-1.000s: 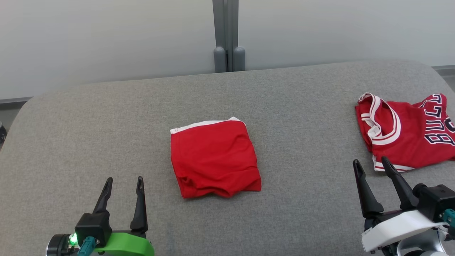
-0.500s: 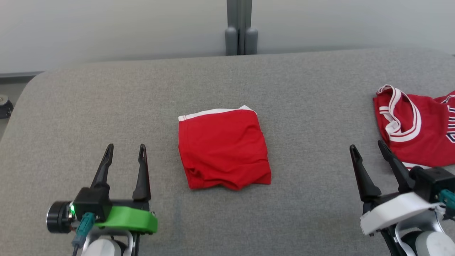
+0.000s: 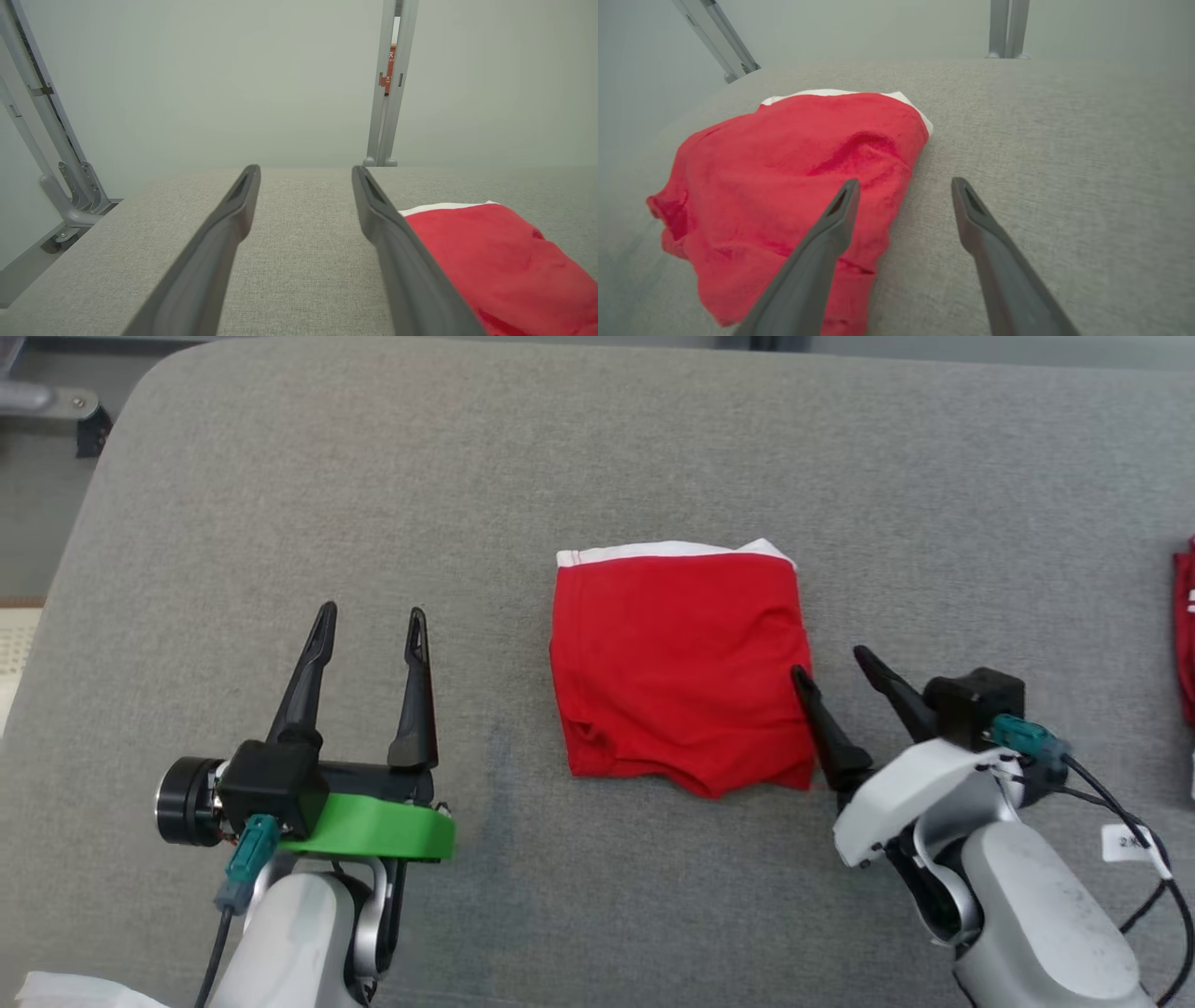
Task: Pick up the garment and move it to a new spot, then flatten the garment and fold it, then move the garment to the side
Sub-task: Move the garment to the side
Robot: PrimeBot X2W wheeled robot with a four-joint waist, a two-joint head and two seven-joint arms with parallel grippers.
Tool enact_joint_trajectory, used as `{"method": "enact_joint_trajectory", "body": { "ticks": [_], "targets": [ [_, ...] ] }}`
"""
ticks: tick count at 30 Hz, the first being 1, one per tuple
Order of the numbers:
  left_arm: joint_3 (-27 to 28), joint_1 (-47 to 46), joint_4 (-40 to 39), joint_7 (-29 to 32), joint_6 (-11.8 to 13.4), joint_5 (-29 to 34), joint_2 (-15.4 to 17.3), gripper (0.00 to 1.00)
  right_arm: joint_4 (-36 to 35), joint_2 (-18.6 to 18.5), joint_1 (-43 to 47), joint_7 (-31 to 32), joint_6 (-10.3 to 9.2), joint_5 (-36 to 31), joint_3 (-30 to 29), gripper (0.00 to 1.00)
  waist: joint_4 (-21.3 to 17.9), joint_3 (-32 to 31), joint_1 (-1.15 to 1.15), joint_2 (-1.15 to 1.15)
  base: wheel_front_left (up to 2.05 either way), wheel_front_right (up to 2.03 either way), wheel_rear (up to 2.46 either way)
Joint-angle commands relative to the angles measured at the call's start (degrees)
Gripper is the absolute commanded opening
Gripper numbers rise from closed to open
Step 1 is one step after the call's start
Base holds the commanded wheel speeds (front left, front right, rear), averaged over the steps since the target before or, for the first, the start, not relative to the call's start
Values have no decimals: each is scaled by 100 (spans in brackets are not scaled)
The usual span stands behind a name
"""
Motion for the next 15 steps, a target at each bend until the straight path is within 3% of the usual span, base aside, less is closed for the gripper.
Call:
{"method": "enact_joint_trajectory", "body": {
  "ticks": [1,8,9,10,11,15],
  "targets": [
    [48,-89,-42,-25,-31,34,-55,100,260,69,-191,-85,0,108,76,100,369,349,0,0,0,0,0],
    [156,-39,-72,-27,-148,177,-161,100,1443,274,-594,-43,0,290,281,100,388,325,0,0,0,0,0],
    [179,-19,-78,-28,-162,193,-172,100,1530,294,-601,-48,0,330,342,47,367,319,0,0,0,0,0],
    [205,0,-80,-28,-167,203,-177,100,1583,295,-605,-51,0,374,394,16,339,310,0,0,0,0,0],
    [228,27,-79,-28,-180,225,-182,100,1610,281,-620,-78,1,403,443,0,301,298,0,0,0,0,0],
    [297,84,-110,-27,-213,280,-182,100,1525,203,-710,-269,0,457,596,0,70,276,0,0,0,0,0]
  ]
}}
